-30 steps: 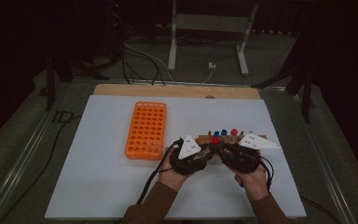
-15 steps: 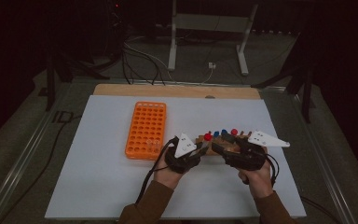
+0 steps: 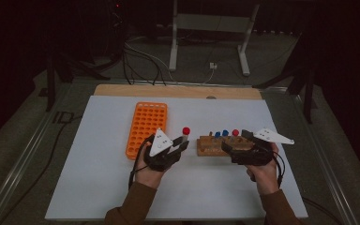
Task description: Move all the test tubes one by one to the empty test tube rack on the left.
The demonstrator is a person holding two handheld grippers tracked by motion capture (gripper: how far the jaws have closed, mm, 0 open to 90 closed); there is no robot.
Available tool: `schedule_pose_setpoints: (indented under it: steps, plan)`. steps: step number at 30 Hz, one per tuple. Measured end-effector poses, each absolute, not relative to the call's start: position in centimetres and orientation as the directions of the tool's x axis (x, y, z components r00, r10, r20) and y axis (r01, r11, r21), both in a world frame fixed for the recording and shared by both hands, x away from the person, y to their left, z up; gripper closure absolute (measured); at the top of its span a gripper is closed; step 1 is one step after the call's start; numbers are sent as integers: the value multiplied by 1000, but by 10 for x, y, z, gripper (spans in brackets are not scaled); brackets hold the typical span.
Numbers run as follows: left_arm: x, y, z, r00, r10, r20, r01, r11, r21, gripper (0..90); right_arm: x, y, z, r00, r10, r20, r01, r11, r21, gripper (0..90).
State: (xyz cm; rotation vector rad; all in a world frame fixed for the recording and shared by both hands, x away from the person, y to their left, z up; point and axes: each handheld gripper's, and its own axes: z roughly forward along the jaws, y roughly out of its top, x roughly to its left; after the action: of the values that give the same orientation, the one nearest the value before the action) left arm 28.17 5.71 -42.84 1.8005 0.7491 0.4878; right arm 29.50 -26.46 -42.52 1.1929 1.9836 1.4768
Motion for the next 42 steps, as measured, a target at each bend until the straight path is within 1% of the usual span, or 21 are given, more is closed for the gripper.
schedule_pose_setpoints:
  steps: [4,8,15,20,29,36,42]
  plan:
    - [280,77,-428,694,719,-42,260,-196,946,753,295,-269,-425,-541,821,183,395,56,917,0]
    - [281,96,-430,662,747,-61,273,-164,948,752,295,-270,-425,-542,820,184,388,50,920,0]
    - [279,120,-433,623,778,-77,299,-146,943,752,295,-272,-425,-539,821,187,390,46,920,0]
    - [279,136,-436,577,812,-83,318,-130,939,752,295,-275,-424,-533,824,189,382,35,923,0]
    - [283,145,-451,509,860,-35,318,-150,936,752,295,-276,-424,-530,825,195,381,27,924,0]
    - [290,144,-464,487,873,-30,339,-157,928,752,295,-276,-424,-530,825,194,378,25,925,0]
    - [294,144,-474,478,877,-48,368,-151,917,752,295,-277,-425,-531,825,195,379,25,925,0]
